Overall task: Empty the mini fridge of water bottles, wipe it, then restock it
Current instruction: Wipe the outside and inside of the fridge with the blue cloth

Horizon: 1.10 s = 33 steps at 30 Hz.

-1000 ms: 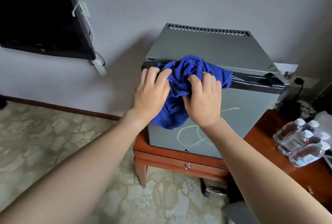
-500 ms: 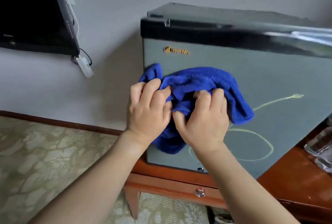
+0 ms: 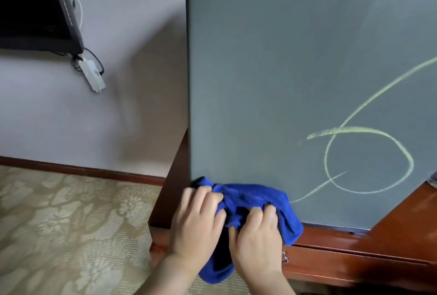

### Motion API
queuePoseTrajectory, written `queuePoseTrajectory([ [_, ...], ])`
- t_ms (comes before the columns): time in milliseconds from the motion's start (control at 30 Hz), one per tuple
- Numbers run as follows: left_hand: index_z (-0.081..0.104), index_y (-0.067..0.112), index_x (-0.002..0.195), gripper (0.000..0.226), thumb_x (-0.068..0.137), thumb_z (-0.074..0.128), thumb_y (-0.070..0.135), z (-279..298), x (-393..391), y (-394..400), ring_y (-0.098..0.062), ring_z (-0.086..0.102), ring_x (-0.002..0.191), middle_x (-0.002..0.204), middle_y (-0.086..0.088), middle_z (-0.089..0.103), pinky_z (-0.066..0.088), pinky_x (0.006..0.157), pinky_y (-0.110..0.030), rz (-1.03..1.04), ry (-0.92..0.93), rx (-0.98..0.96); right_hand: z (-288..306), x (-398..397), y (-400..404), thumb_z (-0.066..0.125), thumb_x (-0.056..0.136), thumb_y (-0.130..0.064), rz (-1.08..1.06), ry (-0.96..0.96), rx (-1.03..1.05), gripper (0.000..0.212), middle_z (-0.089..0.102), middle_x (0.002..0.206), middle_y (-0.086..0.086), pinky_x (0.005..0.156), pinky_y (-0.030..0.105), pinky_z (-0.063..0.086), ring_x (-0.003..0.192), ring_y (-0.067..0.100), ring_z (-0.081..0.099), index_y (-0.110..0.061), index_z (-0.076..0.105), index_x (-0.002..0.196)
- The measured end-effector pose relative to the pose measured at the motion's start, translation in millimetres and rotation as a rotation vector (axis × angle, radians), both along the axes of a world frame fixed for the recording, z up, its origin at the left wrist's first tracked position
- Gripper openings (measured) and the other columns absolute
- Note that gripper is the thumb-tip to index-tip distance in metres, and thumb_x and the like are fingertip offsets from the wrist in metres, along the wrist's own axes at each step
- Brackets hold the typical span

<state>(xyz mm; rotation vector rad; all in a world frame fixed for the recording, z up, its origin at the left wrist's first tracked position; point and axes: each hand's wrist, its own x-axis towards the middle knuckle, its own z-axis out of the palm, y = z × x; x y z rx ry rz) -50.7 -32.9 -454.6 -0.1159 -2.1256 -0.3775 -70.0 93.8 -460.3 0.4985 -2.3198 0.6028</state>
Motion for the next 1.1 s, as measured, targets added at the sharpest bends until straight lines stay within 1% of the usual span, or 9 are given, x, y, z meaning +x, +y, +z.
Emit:
queuePoseTrajectory([
  [100,0.063,0.010,0.092,0.014,0.082,0.054,0.015,81,-7,2,-0.023,0.045,0.089,0.103,0.002,0.050,0.038,0.083,-0.035,-0.036,0.143,0.044,75,-4,-5,0.047,0.073,-0.030,0.006,0.053,-0.092,0.032,0.054,0.077,0.023,0.046,0.035,0.047,0.059,0.039,0.057,-0.008,0.041,0.095],
  [233,0.069,0.005,0.095,0.018,0.082,0.058,0.010,204,-19,3,-0.029,0.047,0.092,0.099,-0.012,0.064,0.037,0.088,-0.036,-0.015,0.229,0.079,197,-15,-9,0.049,0.077,-0.033,-0.025,0.182,-0.180,0.037,0.055,0.086,0.025,0.043,0.035,0.045,0.066,0.042,0.058,-0.007,0.043,0.102],
  [333,0.069,0.004,0.097,0.019,0.080,0.060,0.007,284,-22,4,-0.031,0.047,0.092,0.100,-0.014,0.065,0.037,0.086,-0.036,-0.014,0.271,0.096,275,-21,-8,0.053,0.080,-0.035,-0.045,0.283,-0.209,0.042,0.056,0.092,0.025,0.047,0.030,0.034,0.071,0.043,0.059,-0.001,0.054,0.104],
  [500,0.068,0.000,0.096,0.020,0.079,0.059,0.001,332,-18,8,-0.041,0.055,0.088,0.099,-0.015,0.067,0.037,0.085,-0.035,0.001,0.254,0.107,326,-20,-1,0.057,0.080,-0.037,-0.030,0.291,-0.183,0.046,0.056,0.096,0.023,0.052,0.029,0.032,0.075,0.043,0.060,0.002,0.060,0.106],
  [633,0.066,-0.003,0.093,0.017,0.077,0.060,0.001,302,-25,10,-0.028,0.046,0.090,0.096,-0.018,0.066,0.039,0.084,-0.038,-0.006,0.296,0.130,300,-24,1,0.060,0.078,-0.034,-0.011,0.303,-0.213,0.043,0.057,0.093,0.024,0.050,0.031,0.035,0.071,0.043,0.060,0.002,0.061,0.103],
  [767,0.060,0.009,0.099,0.019,0.080,0.060,0.007,210,-31,23,-0.029,0.046,0.091,0.100,-0.016,0.066,0.040,0.086,-0.038,-0.044,0.295,0.145,207,-31,15,0.056,0.079,-0.039,-0.058,0.308,-0.246,0.042,0.058,0.087,0.023,0.047,0.034,0.045,0.065,0.039,0.060,-0.005,0.052,0.103],
  [867,0.055,0.017,0.100,0.019,0.082,0.061,0.016,112,-28,39,-0.029,0.048,0.092,0.102,-0.012,0.065,0.039,0.087,-0.038,-0.053,0.193,0.120,105,-24,27,0.059,0.074,-0.037,-0.090,0.110,-0.294,0.038,0.056,0.082,0.021,0.049,0.036,0.052,0.065,0.040,0.060,-0.004,0.054,0.093],
  [967,0.066,0.012,0.093,0.016,0.081,0.060,0.021,22,-20,50,-0.028,0.048,0.089,0.106,-0.003,0.056,0.040,0.085,-0.036,-0.060,0.026,0.028,16,-12,39,0.073,0.062,-0.016,-0.142,-0.145,-0.280,0.032,0.055,0.078,0.022,0.051,0.038,0.052,0.061,0.042,0.060,-0.001,0.052,0.081],
  [1100,0.070,0.005,0.087,0.022,0.082,0.055,0.020,-35,-9,56,-0.027,0.048,0.087,0.096,-0.010,0.066,0.041,0.081,-0.036,-0.062,-0.165,0.039,-31,-6,49,0.051,0.070,-0.025,-0.108,-0.183,-0.124,0.024,0.052,0.069,0.021,0.040,0.033,0.044,0.049,0.038,0.053,-0.012,0.035,0.083],
])
